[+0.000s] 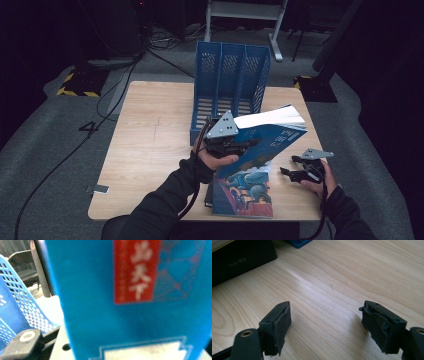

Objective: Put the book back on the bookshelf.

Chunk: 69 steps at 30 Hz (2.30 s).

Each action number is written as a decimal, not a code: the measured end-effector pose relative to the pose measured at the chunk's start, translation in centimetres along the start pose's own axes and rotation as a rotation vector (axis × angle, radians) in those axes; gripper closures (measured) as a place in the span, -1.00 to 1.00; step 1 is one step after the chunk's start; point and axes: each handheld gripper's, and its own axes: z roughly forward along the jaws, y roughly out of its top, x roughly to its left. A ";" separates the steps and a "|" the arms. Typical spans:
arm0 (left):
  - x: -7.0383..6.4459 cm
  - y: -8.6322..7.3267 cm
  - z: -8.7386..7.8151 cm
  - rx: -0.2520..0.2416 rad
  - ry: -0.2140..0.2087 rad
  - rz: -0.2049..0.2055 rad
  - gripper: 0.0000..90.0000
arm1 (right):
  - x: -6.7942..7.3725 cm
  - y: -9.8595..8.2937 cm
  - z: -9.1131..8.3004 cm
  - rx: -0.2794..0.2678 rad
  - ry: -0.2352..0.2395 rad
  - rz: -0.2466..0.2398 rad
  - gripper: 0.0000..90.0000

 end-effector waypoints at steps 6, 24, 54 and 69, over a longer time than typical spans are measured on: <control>0.4 1.4 0.2 -0.004 0.054 0.049 0.36 | 0.0 0.0 0.0 0.003 -0.004 0.003 -0.53; 4.7 2.1 -7.1 -0.039 0.331 -0.010 0.36 | 0.2 0.0 0.0 0.007 -0.029 0.005 -0.62; 12.4 0.9 -7.6 0.017 0.630 -0.188 0.36 | 0.1 0.0 0.0 0.010 -0.025 0.010 -0.62; 14.4 0.5 -5.3 0.028 0.695 -0.274 0.36 | 0.2 0.0 0.0 0.010 -0.027 0.009 -0.62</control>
